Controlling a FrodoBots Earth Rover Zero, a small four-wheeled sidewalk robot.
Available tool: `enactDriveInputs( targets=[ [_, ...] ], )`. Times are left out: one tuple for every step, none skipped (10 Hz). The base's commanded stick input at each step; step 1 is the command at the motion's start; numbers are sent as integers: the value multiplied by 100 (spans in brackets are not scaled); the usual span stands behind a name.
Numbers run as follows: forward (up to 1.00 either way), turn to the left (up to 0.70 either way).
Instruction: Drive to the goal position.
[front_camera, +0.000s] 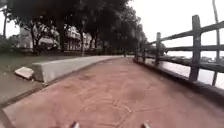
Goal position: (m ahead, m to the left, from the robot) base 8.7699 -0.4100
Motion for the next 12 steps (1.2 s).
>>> enactDriveInputs(
  targets=[
    [70,0],
    [70,0],
    [70,0],
    [70,0],
    [70,0],
    [70,0],
    [70,0],
    [70,0],
    [70,0],
    [70,0],
    [70,0],
    [70,0]
  ],
)
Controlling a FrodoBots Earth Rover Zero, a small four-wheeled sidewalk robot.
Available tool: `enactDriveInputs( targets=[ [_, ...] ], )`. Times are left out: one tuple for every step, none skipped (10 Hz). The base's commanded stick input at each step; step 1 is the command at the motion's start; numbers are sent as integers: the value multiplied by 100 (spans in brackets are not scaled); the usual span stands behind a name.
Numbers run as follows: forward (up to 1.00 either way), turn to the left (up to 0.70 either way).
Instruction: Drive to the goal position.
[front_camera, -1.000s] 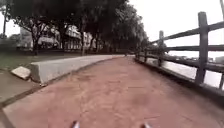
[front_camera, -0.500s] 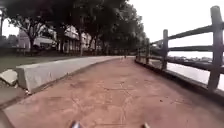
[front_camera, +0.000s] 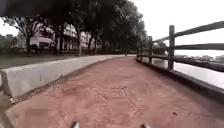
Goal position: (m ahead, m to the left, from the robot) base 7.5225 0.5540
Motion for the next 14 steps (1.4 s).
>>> enactDriveInputs(
  targets=[
    [70,0],
    [70,0],
    [70,0],
    [70,0],
    [70,0],
    [70,0],
    [70,0],
    [70,0],
    [70,0],
    [70,0],
    [70,0],
    [70,0],
    [70,0],
    [70,0]
  ],
)
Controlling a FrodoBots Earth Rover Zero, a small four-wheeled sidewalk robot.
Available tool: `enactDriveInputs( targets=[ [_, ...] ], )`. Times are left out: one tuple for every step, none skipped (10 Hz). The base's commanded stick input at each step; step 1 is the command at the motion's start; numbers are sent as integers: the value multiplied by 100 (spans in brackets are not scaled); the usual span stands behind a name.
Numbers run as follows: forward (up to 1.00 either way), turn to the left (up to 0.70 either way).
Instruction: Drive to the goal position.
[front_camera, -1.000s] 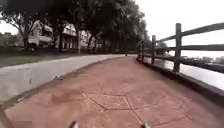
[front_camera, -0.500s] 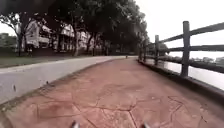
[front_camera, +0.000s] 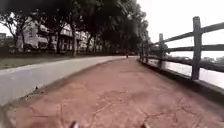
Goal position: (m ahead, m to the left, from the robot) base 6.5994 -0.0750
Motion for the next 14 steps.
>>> enactDriveInputs(
  targets=[
    [70,0],
    [70,0],
    [70,0],
    [70,0],
    [70,0],
    [70,0],
    [70,0],
    [70,0],
    [70,0],
    [70,0],
    [70,0],
    [70,0],
    [70,0],
    [70,0]
  ],
)
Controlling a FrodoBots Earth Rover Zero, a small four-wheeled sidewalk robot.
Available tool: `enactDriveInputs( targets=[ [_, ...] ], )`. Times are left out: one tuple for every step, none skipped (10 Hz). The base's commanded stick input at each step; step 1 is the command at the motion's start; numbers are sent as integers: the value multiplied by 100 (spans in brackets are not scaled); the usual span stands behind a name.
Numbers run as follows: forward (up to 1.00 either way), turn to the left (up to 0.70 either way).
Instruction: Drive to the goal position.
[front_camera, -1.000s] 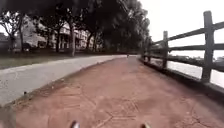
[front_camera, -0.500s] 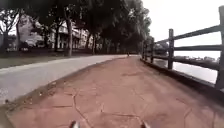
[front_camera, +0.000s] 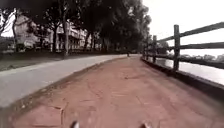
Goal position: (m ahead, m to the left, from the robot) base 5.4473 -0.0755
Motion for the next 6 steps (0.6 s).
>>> enactDriveInputs(
  targets=[
    [70,0],
    [70,0],
    [70,0],
    [70,0],
    [70,0],
    [70,0]
  ],
)
